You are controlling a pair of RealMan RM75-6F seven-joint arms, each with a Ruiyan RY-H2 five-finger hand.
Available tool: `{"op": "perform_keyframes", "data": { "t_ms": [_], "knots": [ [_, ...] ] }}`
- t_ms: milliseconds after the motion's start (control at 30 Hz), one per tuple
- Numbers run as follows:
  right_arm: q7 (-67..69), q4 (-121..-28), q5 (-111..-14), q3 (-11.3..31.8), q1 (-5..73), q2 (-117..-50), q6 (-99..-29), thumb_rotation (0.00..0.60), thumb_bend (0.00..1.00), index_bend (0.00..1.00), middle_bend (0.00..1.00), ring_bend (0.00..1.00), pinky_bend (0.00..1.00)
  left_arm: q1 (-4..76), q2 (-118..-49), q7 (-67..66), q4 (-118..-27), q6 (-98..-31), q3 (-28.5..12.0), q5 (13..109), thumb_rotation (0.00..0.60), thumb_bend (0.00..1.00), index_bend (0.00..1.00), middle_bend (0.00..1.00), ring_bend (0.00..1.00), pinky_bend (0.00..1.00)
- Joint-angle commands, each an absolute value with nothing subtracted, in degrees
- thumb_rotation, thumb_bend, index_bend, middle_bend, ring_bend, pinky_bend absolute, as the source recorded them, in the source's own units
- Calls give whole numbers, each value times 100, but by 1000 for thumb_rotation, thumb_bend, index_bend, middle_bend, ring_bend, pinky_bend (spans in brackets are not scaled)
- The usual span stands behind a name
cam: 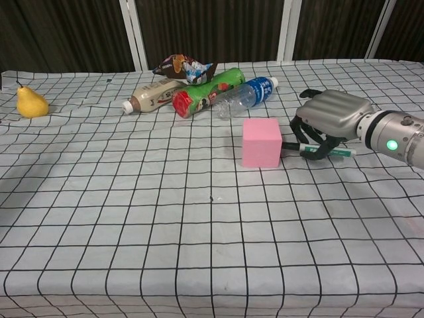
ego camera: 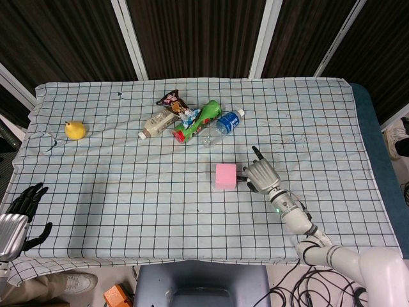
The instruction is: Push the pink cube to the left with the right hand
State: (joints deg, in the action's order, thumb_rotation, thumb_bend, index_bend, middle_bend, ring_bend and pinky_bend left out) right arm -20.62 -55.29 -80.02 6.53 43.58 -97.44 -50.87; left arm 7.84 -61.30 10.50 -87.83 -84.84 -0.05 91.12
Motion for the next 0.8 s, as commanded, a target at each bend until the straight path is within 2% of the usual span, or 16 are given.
{"op": "perform_keyframes", "data": {
  "t_ms": [33,400,800],
  "knots": [
    [-2134,-5574,-7975,681,4406,-9761,-5046,600,619,958,805,593,118,788,-6129,1057,-8777,-8474,-5,9112,600,403,0,0,0,170],
    [-2764,-5741,-7676,1007,4827,-10104,-4857,600,619,958,805,593,118,781,-6108,1134,-8768,-8493,-2,9127,600,404,0,0,0,170],
    [-3762,-5334,-6845,1678,5634,-11103,-4611,600,619,958,805,593,136,779,-6064,1397,-8669,-8549,30,9235,600,403,0,0,0,170]
  ]
}}
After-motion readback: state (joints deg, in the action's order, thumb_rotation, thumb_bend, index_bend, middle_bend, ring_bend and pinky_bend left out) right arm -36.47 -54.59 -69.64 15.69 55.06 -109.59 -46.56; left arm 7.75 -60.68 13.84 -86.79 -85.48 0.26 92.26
